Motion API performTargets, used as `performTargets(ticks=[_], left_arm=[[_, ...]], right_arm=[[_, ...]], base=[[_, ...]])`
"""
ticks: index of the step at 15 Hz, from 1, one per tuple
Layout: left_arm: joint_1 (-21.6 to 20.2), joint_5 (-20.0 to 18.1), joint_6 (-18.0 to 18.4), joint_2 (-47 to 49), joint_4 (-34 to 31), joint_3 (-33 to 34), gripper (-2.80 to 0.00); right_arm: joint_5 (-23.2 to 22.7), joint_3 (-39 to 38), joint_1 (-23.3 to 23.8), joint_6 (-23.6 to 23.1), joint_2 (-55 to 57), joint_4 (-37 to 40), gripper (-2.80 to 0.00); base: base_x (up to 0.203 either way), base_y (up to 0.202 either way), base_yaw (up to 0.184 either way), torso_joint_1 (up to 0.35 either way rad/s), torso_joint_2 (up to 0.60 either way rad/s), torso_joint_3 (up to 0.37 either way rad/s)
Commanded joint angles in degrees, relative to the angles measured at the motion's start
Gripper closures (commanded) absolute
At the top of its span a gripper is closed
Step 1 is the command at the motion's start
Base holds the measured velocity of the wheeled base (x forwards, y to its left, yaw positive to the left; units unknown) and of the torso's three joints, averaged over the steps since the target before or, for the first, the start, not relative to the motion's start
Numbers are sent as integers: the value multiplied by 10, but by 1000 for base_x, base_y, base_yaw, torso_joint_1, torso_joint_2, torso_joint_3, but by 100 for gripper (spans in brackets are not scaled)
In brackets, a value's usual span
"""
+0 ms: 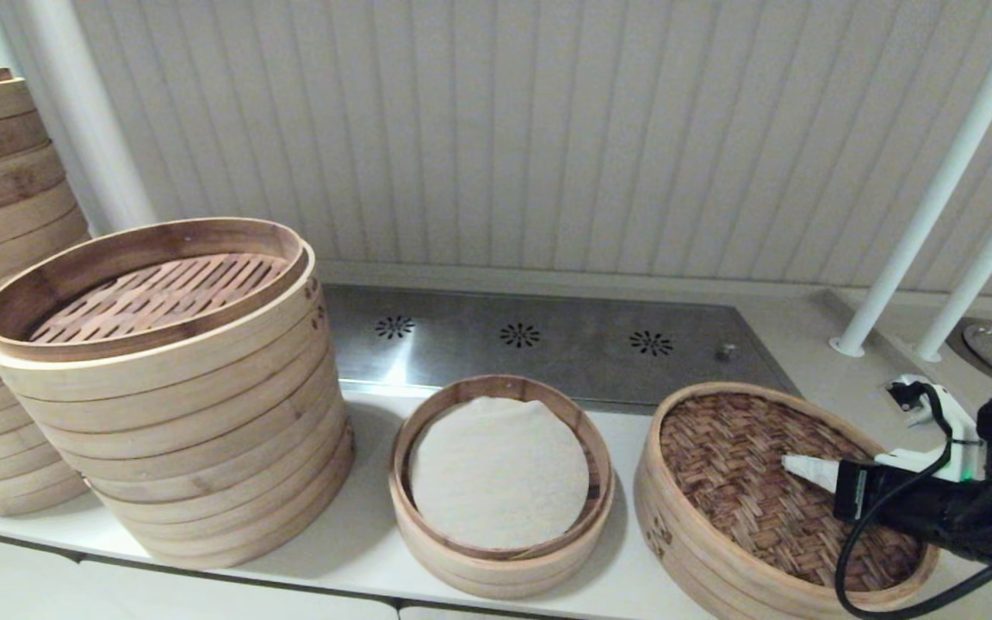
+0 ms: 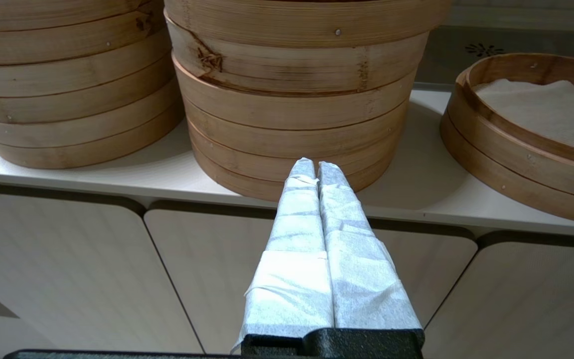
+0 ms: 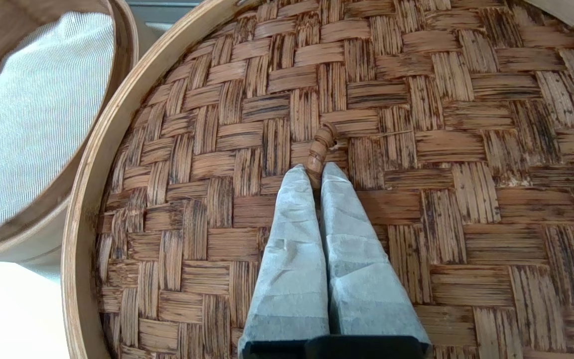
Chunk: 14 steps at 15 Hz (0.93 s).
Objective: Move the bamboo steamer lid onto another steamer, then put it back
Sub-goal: Put the steamer
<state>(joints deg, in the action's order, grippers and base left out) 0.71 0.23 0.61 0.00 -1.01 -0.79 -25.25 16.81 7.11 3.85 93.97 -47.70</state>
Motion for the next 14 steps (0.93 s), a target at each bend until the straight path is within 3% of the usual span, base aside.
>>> performTargets(ticks=[1, 13, 14], left_arm=[[0, 0, 0, 1, 0, 0, 0], [0, 0, 0, 1, 0, 0, 0], [0, 0, 0, 1, 0, 0, 0]], right_arm=[[-1, 10, 0, 1, 17, -1, 0], [1, 26, 0, 0, 3, -1, 0], [1, 27, 0, 1, -1, -1, -280]], base=[[0, 0, 0, 0, 0, 0], [0, 0, 0, 0, 0, 0], [0, 0, 0, 0, 0, 0]])
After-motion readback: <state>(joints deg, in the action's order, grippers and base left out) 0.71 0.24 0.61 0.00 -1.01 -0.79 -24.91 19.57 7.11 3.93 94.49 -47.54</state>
